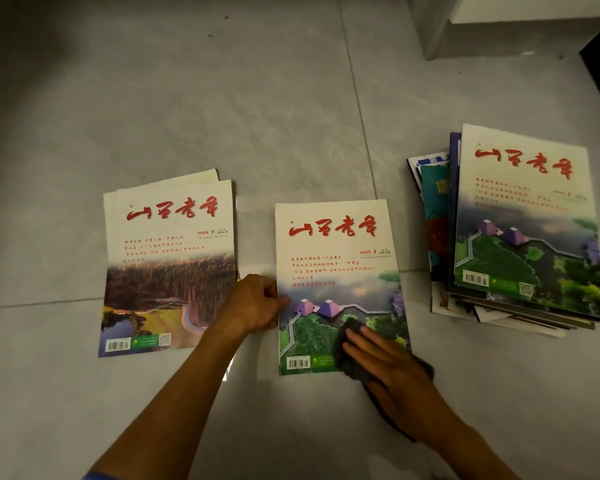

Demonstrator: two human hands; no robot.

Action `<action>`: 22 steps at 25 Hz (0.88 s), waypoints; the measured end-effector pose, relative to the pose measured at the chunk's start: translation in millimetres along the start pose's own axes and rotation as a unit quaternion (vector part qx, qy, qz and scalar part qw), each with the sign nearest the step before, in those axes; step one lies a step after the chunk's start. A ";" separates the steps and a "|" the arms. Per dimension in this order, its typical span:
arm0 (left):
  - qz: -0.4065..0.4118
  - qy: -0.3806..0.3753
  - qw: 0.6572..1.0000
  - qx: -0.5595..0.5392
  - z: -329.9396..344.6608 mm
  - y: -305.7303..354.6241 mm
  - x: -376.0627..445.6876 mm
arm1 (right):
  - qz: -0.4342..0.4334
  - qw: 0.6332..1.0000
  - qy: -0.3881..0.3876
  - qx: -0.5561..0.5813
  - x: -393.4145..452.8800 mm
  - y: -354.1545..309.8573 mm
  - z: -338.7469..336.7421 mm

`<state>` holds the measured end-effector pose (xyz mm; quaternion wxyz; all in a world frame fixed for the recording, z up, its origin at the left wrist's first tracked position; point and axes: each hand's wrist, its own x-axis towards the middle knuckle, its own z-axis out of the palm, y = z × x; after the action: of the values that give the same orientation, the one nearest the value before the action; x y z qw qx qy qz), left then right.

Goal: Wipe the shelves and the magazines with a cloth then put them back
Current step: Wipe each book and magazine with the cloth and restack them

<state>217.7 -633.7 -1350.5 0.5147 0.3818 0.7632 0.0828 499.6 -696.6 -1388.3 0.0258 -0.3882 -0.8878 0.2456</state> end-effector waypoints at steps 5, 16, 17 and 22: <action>0.026 -0.022 0.999 -0.042 -3.6 -7.5 0.1 | -0.057 0.997 -0.021 -0.054 42.1 -29.4 2.7; 0.079 0.035 0.996 0.011 3.0 -12.0 -0.1 | -0.030 0.999 0.018 0.019 191.4 -46.6 -17.7; 0.077 0.038 0.996 0.006 3.7 -13.3 -0.5 | -0.042 0.998 0.035 0.021 194.4 -36.3 -21.8; 0.074 0.046 0.996 -0.035 10.3 -17.5 -1.3 | 0.144 0.980 0.124 0.055 188.6 75.3 -60.9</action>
<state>217.9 -649.5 -1363.3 0.4849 0.4147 0.7523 0.1644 433.4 -495.2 -1396.6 0.1219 -0.5376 -0.7974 0.2454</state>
